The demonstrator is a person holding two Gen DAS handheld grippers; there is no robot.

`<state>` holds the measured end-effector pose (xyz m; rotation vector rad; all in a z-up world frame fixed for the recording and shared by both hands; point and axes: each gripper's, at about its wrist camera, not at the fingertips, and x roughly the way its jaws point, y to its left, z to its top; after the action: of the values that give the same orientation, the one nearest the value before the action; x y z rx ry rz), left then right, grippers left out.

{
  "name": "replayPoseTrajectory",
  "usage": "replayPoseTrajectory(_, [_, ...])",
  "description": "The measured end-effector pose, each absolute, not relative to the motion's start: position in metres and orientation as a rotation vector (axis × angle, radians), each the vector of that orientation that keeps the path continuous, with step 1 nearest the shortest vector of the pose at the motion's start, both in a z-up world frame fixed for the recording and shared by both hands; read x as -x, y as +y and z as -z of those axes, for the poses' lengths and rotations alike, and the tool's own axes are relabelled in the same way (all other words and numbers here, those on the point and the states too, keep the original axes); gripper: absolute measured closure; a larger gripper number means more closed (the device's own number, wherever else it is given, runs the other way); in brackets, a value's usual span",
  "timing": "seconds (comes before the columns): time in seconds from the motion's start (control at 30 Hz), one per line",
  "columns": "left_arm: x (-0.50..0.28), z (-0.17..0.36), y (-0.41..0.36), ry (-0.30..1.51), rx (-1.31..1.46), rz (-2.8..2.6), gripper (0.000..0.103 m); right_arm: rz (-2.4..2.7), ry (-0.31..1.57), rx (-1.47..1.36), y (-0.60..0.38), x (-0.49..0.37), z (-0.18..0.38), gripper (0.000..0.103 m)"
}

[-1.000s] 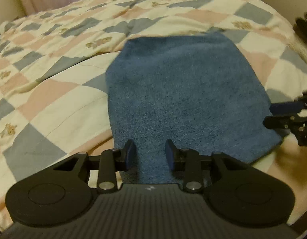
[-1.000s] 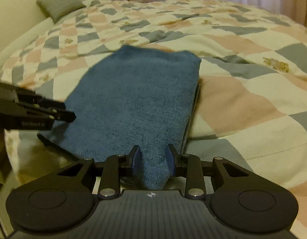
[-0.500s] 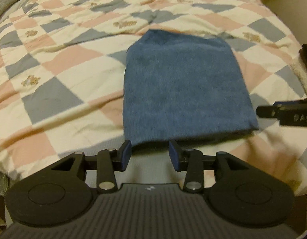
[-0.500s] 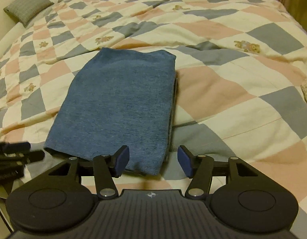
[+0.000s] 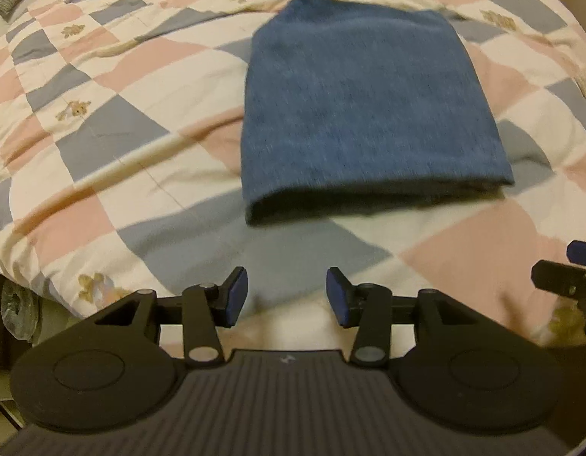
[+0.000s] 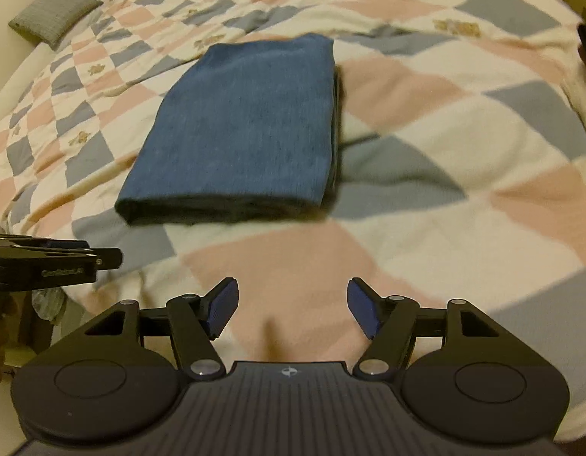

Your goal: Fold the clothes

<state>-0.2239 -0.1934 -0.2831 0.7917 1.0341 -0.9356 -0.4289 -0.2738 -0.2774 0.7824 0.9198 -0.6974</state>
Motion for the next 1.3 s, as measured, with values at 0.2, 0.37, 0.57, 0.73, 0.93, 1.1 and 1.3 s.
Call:
replayPoseTrajectory(0.2, [0.226, 0.278, -0.190, 1.053, -0.790, 0.971, 0.060, 0.715, 0.924, -0.761, -0.267, 0.421, 0.266, 0.035])
replayPoseTrajectory(0.37, [0.221, 0.274, -0.199, 1.049, -0.796, 1.003, 0.059, 0.735, 0.916, -0.743, -0.272, 0.412, 0.258, 0.033])
replayPoseTrajectory(0.57, [0.211, 0.276, -0.214, 1.039, -0.825, 1.025, 0.058, 0.758, 0.920, -0.749, -0.280, 0.406, 0.260, 0.032])
replayPoseTrajectory(0.73, [0.205, 0.280, -0.225, 1.038, -0.856, 1.044, 0.057, 0.781, 0.925, -0.769, -0.289, 0.401, 0.267, 0.032])
replayPoseTrajectory(0.93, [0.192, 0.283, -0.236, 1.043, -0.863, 1.063, 0.055, 0.798, 0.931, -0.783, -0.300, 0.394, 0.272, 0.030])
replayPoseTrajectory(1.1, [0.171, 0.273, -0.242, 1.011, -0.782, 1.113, 0.021, 0.761, 0.875, -0.814, -0.320, 0.391, 0.276, 0.011])
replayPoseTrajectory(1.3, [0.110, 0.277, -0.260, 1.074, -0.556, 1.201, 0.003, 0.674, 0.690, -1.014, -0.390, 0.405, 0.297, 0.002])
